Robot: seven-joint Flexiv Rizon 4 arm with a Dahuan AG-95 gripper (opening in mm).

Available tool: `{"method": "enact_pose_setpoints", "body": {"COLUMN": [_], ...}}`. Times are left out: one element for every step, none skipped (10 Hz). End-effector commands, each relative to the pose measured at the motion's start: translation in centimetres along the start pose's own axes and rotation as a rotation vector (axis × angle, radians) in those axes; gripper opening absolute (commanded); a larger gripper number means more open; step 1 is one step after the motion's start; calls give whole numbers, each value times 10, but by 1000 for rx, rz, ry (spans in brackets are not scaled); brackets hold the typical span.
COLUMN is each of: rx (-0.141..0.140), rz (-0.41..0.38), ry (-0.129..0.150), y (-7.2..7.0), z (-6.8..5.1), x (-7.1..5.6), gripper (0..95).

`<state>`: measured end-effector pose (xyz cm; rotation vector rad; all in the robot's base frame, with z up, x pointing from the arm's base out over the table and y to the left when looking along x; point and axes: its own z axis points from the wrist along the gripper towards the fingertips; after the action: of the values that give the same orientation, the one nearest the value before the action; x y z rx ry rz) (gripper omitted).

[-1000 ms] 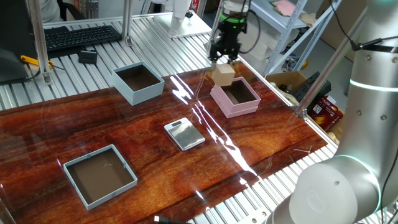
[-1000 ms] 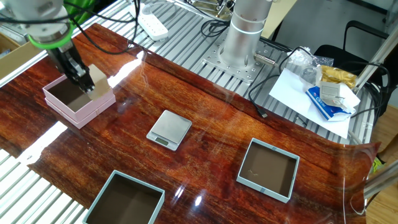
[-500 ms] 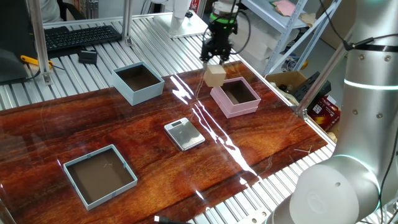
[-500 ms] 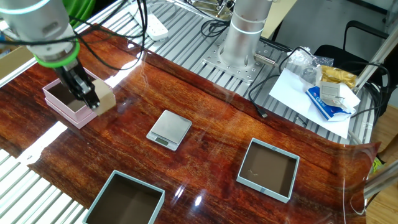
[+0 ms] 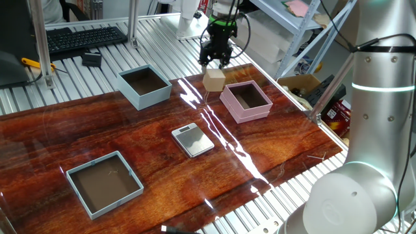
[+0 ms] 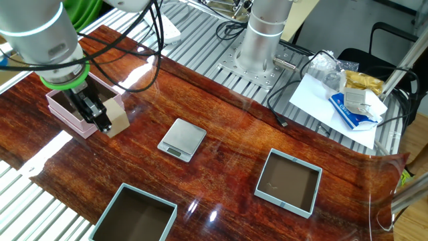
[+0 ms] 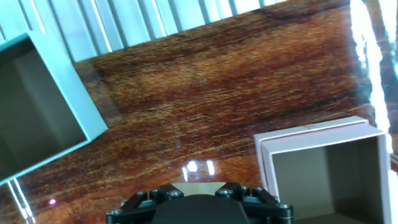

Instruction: Move an object from one box to another

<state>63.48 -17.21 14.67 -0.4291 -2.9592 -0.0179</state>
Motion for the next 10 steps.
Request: {"method": "enact_pose_setpoints", "body": {"rx": [0, 0, 1, 1, 0, 0, -4, -2, 5, 10], "rz": [10, 18, 26, 31, 31, 25, 23, 13, -5, -18], "ry": [-2, -3, -5, -5, -6, -4, -3, -3, -5, -8], "y": [3, 3, 3, 3, 3, 3, 3, 3, 3, 3], "z": [4, 4, 4, 4, 4, 4, 4, 4, 4, 4], "x": [-1, -1, -1, -1, -1, -1, -1, -1, -1, -1], "gripper": [0, 0, 0, 0, 0, 0, 0, 0, 0, 0]}}
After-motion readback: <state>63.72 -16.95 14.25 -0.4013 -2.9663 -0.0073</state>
